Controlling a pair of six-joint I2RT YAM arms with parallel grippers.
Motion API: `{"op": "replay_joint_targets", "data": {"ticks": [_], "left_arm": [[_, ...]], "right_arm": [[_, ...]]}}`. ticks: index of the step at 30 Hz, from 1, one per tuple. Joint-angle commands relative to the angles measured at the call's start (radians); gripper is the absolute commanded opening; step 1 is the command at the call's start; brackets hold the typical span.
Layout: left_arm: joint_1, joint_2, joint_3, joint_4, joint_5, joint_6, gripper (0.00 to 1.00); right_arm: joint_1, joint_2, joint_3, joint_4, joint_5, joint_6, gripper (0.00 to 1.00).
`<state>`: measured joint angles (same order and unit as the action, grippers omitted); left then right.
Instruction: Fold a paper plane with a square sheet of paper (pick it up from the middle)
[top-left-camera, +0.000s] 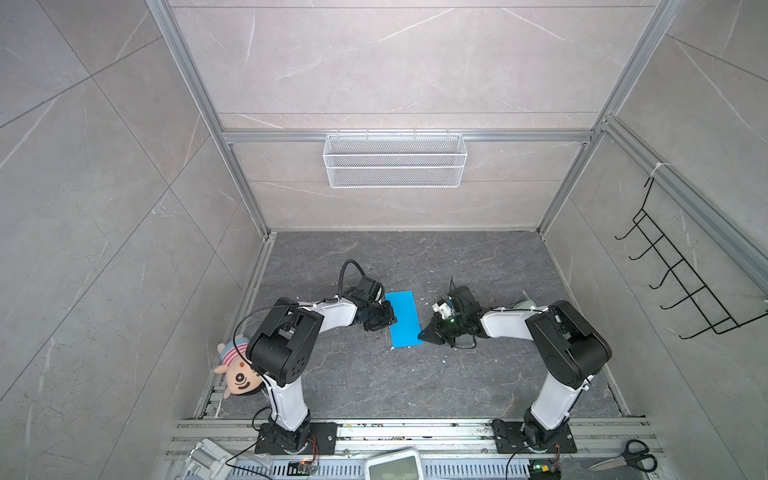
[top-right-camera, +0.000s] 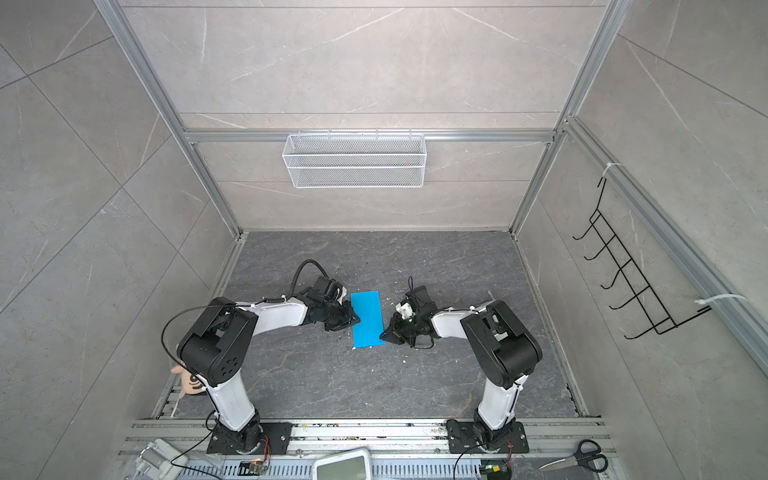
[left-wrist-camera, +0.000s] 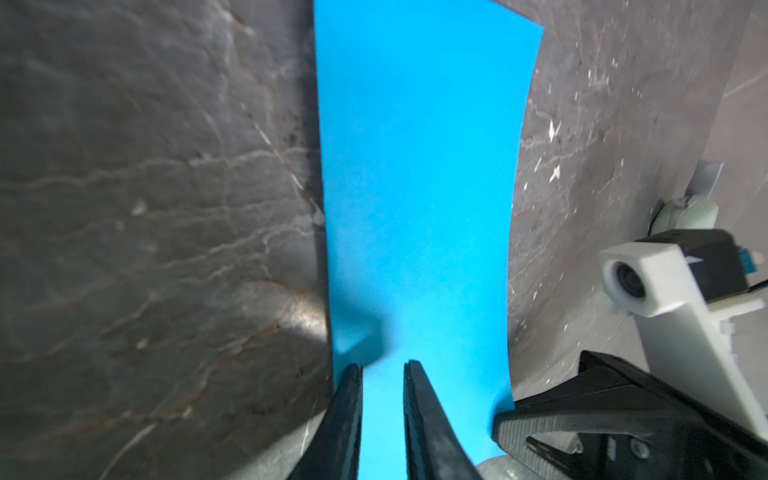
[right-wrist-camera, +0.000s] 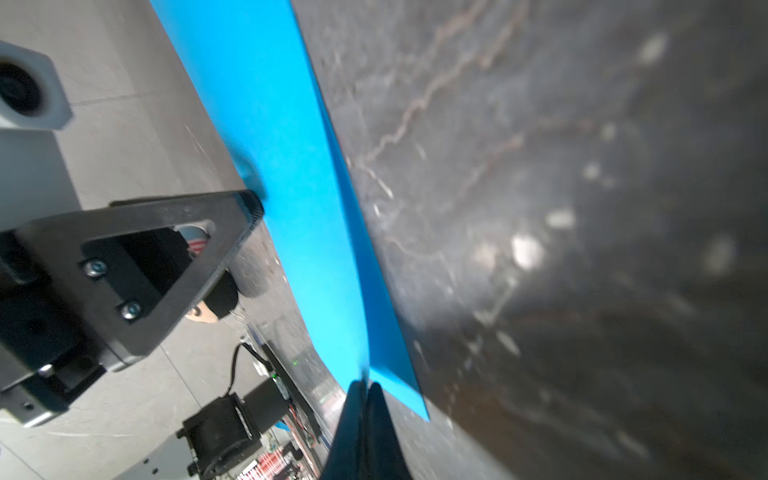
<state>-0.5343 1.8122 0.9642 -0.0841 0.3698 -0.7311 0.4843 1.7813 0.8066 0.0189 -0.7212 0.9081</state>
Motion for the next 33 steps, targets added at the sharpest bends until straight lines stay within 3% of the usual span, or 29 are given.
{"op": "replay_joint_targets", "data": {"ticks": [1,11,22,28,33], "left_arm": [[0.004,-0.021,0.019,0.004,0.007,0.059,0.24],[0.004,0.055,0.067,-0.036,0.003,0.063,0.19],[0.004,-0.063,0.057,-0.085,-0.117,0.085,0.22],[0.000,-0.069,0.047,-0.026,-0.065,0.084,0.23],[-0.009,-0.008,0.071,-0.017,-0.025,0.078,0.18]], "right_arm": [[-0.002,-0.038,0.034,-0.176,0.011,-0.109,0.02],[-0.009,-0.031,0.067,-0.245,0.026,-0.151,0.02],[-0.010,-0.016,0.103,-0.286,0.060,-0.179,0.03],[-0.009,-0.010,0.116,-0.294,0.069,-0.189,0.03],[-0.009,-0.006,0.131,-0.297,0.065,-0.192,0.03]]}}
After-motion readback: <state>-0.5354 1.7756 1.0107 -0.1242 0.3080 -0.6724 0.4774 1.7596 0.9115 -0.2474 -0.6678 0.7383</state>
